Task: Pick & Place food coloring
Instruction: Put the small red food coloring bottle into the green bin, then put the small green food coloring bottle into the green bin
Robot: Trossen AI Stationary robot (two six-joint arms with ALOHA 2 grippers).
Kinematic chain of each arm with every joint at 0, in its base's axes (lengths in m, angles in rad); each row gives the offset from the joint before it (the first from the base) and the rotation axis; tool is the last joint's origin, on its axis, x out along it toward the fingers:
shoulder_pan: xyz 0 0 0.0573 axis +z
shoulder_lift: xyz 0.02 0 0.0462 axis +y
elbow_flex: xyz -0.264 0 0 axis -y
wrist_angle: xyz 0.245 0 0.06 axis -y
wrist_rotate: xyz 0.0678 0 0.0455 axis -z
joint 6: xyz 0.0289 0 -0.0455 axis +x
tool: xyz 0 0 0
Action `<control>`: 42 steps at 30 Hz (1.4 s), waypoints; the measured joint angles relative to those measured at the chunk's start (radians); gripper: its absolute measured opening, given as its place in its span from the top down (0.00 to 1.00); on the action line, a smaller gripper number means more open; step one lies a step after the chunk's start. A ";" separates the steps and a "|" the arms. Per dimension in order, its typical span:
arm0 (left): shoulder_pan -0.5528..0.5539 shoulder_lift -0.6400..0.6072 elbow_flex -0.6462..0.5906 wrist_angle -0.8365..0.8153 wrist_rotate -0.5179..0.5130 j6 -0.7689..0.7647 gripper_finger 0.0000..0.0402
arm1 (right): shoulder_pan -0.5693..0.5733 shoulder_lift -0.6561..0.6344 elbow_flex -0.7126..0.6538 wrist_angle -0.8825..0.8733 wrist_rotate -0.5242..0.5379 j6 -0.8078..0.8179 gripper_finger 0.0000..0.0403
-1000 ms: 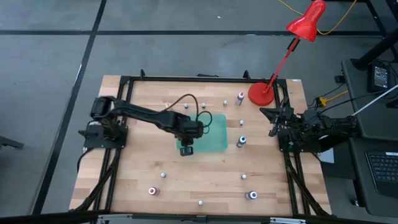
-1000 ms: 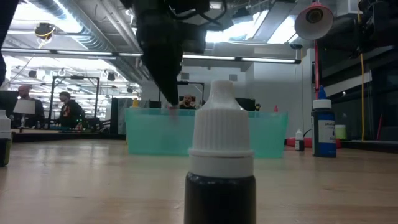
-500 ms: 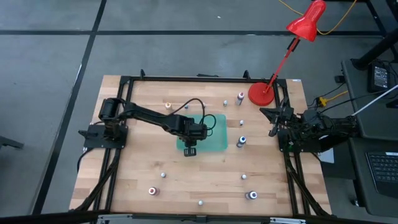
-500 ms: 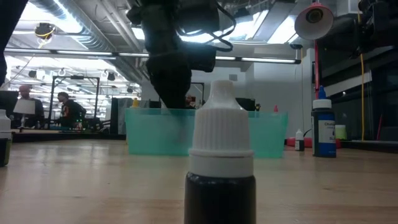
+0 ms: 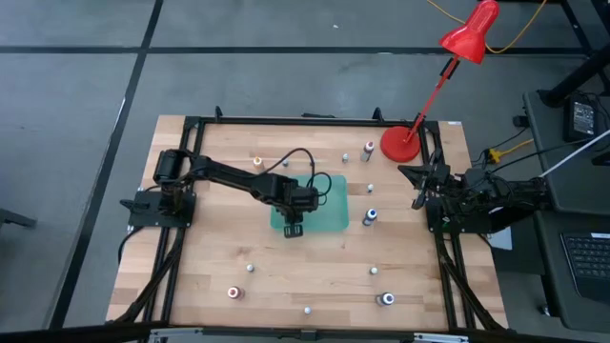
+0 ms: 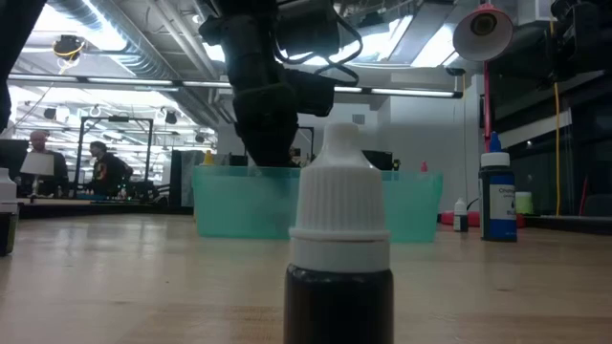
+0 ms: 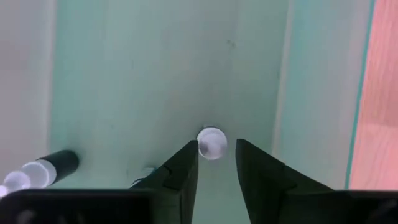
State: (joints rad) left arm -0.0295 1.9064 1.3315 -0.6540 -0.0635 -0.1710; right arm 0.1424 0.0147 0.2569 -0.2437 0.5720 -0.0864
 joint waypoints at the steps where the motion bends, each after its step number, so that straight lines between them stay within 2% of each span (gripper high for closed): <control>1: 0.000 0.000 0.000 -0.001 0.001 -0.002 0.73 | 0.000 0.000 0.000 0.000 0.000 0.000 0.97; 7: 0.000 -0.009 0.000 -0.013 0.002 -0.001 0.68 | 0.000 0.000 0.000 0.000 0.000 0.000 0.97; 12: 0.000 -0.083 0.018 -0.099 -0.024 -0.011 0.64 | 0.000 0.000 0.000 0.000 0.000 0.000 0.97; 20: -0.028 -0.348 0.021 -0.252 -0.049 -0.118 0.60 | 0.000 0.000 0.000 -0.003 0.000 0.000 0.97; 29: -0.165 -0.613 0.021 -0.434 -0.022 -0.276 0.61 | 0.000 0.000 0.000 -0.003 0.001 0.000 0.97; 35: -0.275 -0.649 0.021 -0.473 -0.023 -0.404 0.60 | 0.000 0.000 0.000 -0.004 0.001 0.000 0.97; 42: -0.415 -0.601 0.000 -0.468 -0.052 -0.510 0.60 | 0.000 0.000 0.000 -0.007 0.002 0.000 0.97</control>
State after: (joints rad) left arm -0.4441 1.3054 1.3315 -1.1224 -0.1153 -0.6811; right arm 0.1425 0.0151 0.2569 -0.2504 0.5735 -0.0868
